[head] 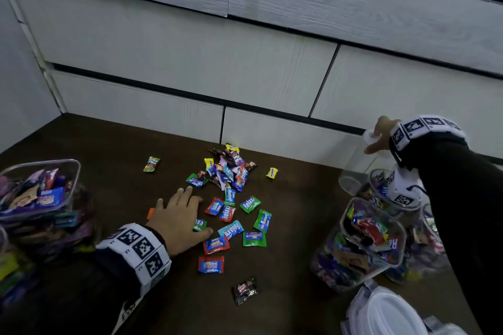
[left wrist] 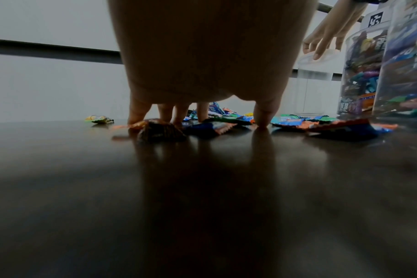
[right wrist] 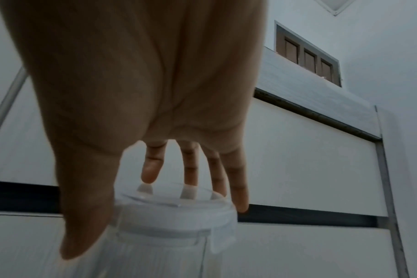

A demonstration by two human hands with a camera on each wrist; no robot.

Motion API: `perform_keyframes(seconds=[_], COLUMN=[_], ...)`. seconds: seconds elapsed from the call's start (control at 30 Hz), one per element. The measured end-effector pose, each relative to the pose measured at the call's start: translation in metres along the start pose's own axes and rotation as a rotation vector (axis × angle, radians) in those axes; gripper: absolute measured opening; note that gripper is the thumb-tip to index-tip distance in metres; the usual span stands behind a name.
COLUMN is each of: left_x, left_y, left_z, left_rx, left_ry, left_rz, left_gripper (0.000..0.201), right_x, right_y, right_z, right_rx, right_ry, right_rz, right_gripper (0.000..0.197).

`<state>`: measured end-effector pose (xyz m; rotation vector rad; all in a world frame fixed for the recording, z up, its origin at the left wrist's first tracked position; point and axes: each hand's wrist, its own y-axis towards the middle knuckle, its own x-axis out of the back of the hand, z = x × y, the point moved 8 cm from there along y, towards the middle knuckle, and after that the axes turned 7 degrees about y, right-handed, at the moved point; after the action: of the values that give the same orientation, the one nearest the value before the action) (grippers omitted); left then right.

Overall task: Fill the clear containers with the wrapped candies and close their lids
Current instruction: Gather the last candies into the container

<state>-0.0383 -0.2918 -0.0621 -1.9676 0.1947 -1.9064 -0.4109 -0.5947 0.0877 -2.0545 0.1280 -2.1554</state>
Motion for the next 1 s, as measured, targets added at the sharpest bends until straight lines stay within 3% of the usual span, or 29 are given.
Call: perform_keyframes(seconds=[0.1,0.47,0.6,0.7,0.8,1.0], left_x=[-0.001,0.003,0.001,0.004,0.01,0.027], left_y=[0.0,-0.013,-0.033,-0.049,-0.065,-0.098], left_z=[0.001,0.004,0.0,-0.004,-0.013,-0.053], left_rx=[-0.001,-0.037,-0.068,-0.098,-0.183,-0.491], left_ry=[0.0,-0.031,-0.028,-0.061,-0.132,-0.513], left_rz=[-0.004,-0.018,-0.055,-0.126,-0.183,-0.151], left_gripper=[0.083,0.075,0.07,0.066,0.069,0.105], right_x=[0.002,-0.012,-0.02,-0.028,-0.035,-0.051], right_y=[-0.025,-0.126,-0.18,-0.219,-0.261,-0.328], right_z=[0.028,0.151,0.179,0.188,0.193,0.199], right_rx=[0.058,0.343,0.458,0.448,0.475,0.625], right_ry=[-0.097,-0.219,-0.244,-0.273,-0.344,-0.225], right_rz=[-0.021,0.103,0.105,0.14,0.166,0.152], right_gripper=[0.067,0.07,0.076,0.086,0.087,0.08])
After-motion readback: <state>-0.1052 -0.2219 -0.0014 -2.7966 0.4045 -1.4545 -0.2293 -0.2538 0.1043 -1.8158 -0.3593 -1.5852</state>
